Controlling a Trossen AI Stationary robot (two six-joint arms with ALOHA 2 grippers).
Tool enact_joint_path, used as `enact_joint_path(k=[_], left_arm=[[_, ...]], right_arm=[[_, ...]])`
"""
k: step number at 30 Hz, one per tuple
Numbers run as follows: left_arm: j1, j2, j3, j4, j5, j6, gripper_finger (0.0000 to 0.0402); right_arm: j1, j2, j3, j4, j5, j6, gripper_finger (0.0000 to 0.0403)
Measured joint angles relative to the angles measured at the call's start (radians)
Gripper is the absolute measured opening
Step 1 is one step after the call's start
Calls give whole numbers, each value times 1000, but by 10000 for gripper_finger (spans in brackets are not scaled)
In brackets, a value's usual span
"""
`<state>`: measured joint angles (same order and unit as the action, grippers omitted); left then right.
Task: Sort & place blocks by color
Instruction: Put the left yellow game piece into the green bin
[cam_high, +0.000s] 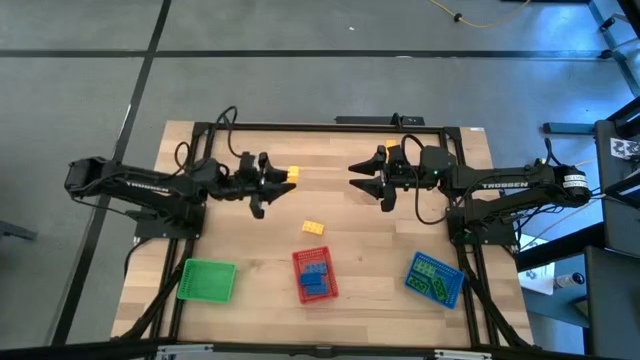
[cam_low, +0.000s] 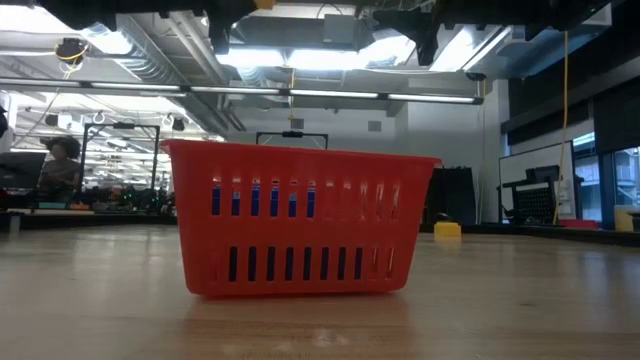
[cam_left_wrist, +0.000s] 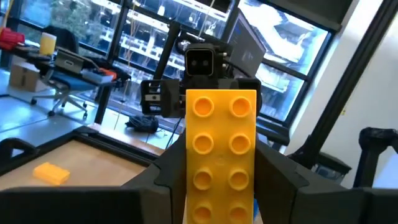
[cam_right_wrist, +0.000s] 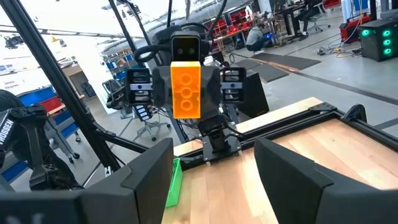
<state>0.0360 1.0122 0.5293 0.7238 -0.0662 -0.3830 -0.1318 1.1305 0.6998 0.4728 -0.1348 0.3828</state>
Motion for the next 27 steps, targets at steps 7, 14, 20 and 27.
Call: enact_joint_path(k=[7,14,20,27], left_arm=[[0,0,9,-5,4,51,128],[1,1,9,-5,-5,53,128],[0,64,27,-24,-11,63,128],[0,239,210,-133,86,97,128]], right_arm=[[0,0,0,2,1,2,228],[0,0,0,2,1,14,228],[30,26,5,6,18,58,228],[90,159,118,14,48,-66,228]])
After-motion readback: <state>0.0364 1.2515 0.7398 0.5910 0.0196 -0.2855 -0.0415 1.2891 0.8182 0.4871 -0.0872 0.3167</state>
